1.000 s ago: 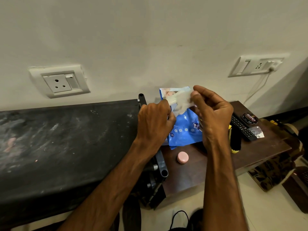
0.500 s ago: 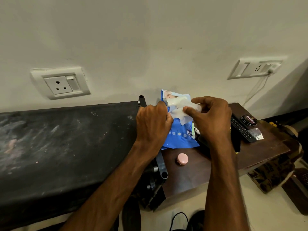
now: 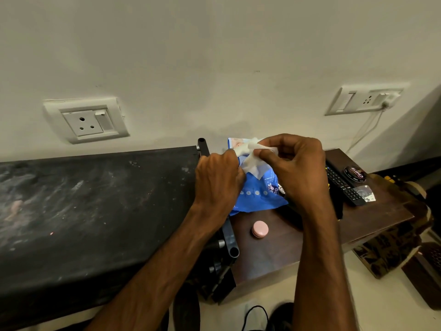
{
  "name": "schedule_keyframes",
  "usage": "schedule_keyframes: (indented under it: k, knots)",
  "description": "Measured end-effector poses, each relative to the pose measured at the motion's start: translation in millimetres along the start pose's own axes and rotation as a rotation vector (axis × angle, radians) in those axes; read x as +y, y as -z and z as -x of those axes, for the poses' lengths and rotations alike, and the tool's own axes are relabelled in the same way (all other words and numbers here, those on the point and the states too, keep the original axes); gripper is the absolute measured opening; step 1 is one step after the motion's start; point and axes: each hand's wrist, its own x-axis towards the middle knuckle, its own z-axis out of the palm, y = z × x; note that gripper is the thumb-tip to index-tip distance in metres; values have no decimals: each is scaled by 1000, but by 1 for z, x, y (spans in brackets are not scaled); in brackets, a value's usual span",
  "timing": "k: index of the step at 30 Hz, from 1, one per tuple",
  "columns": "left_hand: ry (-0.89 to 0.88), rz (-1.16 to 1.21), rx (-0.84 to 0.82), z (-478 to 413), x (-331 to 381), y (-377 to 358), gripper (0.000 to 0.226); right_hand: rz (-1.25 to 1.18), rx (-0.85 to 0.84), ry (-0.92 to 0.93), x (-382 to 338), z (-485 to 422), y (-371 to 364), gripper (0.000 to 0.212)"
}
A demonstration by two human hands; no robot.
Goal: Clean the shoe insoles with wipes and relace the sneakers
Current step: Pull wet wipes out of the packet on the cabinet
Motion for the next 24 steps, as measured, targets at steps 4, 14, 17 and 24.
schedule_keyframes:
  k: [4,14,17,24]
  knots:
    - [-39,28,17,0,3,4,26,-105,40,1,1,-2,2,14]
    - [-67,53,-7,-3,3,-2,25,-298,113,40,-2,0,3,16]
    - [-65,53,-16,-2,2,-2,26,-353,119,29,-3,0,3,16]
    - [-56,68,-116,-1,-3,-3,12,-465,95,44,-12,3,3,18]
